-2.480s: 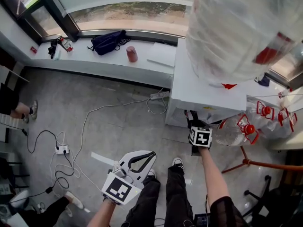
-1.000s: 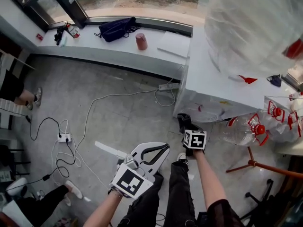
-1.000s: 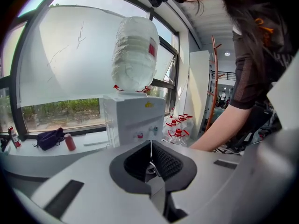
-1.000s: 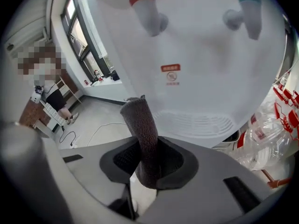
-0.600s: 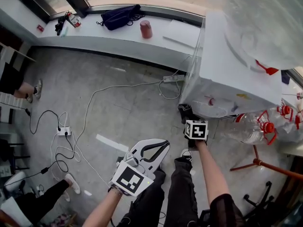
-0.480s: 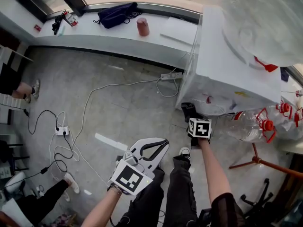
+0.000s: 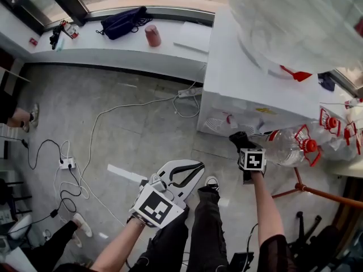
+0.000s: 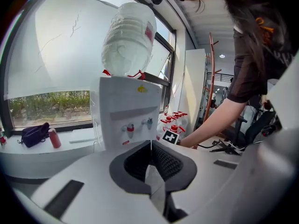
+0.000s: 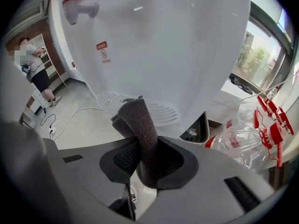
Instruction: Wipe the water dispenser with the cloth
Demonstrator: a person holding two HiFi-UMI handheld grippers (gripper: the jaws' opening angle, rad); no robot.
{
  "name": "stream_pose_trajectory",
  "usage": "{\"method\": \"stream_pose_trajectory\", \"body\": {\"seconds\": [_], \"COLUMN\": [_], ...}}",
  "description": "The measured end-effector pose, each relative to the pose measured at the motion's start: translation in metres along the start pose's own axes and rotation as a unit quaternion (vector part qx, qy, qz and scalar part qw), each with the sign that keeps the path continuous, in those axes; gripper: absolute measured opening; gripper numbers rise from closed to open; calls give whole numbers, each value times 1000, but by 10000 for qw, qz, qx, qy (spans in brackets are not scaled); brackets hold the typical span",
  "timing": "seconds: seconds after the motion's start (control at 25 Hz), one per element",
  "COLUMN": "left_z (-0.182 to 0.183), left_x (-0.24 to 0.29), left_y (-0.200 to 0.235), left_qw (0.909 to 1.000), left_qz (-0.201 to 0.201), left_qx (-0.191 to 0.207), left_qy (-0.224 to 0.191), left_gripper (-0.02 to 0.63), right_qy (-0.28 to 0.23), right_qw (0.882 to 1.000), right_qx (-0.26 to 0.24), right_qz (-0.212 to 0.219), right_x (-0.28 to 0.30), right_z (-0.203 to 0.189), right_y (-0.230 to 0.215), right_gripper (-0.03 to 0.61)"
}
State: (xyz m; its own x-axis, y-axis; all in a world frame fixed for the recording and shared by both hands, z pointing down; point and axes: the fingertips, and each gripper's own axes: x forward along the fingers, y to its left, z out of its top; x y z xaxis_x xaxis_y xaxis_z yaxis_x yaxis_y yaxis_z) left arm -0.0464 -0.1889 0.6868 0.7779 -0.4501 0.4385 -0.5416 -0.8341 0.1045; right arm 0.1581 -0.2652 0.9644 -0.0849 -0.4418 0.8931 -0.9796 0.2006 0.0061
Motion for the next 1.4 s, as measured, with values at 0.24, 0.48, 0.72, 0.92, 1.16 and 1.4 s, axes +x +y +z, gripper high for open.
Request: {"method": "stream_pose_trajectory", "body": {"seconds": [0.24, 0.48, 0.72, 0.92, 1.16, 1.4], "left_z": [1, 13, 51, 93, 133, 158], "left_x": [7, 5, -6, -31, -80, -144], "left_y": [-11, -17, -35, -48, -65, -93], "left_qw": [9998, 9997, 9997, 9993, 9991, 9985], "left_qz": [-124, -135, -205, -284, -225, -258], "left_qx": [60, 67, 59, 236, 315, 325], "left_qy": [135, 210, 106, -43, -159, -354], "left_gripper": [18, 17, 17, 18, 17, 17], "right_qy": [-125, -349, -552, -1015, -1554, -1918], "right_qw": [9983, 9924, 9922, 9844, 9690, 9639], "right_qx": [409, 1030, 1121, 1396, 1796, 1695], "right_qz": [-399, -583, 5, 342, 681, 730], "right_x": [-14, -47, -109, -200, -329, -443], "right_z": [2, 10, 4, 15, 27, 37], "right_y": [-56, -86, -54, -32, 0, 44], "right_gripper": [103, 103, 103, 103, 103, 103]}}
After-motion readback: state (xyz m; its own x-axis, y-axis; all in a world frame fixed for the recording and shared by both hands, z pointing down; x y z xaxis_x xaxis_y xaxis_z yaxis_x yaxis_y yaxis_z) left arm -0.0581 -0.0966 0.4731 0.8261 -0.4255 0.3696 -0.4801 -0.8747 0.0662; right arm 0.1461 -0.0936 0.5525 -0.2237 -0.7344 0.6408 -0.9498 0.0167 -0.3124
